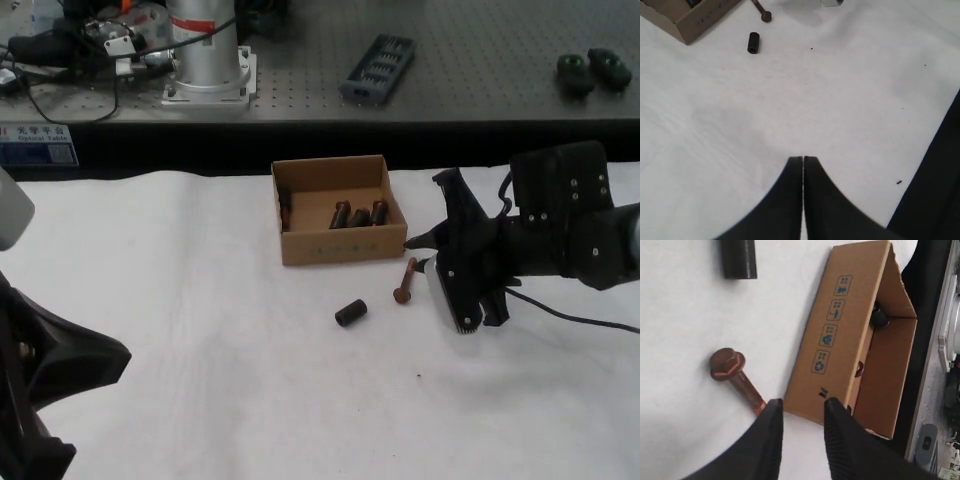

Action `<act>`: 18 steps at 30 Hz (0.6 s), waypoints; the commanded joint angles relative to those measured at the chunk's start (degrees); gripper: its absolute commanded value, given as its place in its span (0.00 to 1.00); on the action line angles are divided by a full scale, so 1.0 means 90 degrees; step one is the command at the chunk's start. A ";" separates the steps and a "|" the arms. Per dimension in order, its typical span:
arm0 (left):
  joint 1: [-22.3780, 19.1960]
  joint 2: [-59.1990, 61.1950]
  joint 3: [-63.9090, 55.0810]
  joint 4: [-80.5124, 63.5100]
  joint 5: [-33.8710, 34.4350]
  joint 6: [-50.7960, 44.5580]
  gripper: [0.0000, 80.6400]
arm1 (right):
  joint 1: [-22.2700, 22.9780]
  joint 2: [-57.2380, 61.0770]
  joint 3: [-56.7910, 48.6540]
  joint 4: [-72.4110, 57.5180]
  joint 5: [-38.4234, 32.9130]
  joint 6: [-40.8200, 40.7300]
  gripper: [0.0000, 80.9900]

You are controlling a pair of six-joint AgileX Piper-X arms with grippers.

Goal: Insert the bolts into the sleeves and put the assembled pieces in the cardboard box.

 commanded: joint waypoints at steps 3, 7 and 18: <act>-0.0018 -0.0058 -0.0004 -0.0030 -0.0015 0.0170 0.01 | -0.0029 0.0296 -0.0536 0.0656 -0.0104 0.0007 0.27; -0.0018 -0.0058 -0.0004 -0.0030 -0.0015 0.0257 0.01 | -0.0060 0.0547 -0.1001 0.1252 -0.0124 0.0432 0.27; -0.0018 -0.0058 -0.0004 -0.0061 -0.0052 0.0339 0.01 | -0.0181 0.0762 -0.1628 0.2319 -0.0406 0.0663 0.27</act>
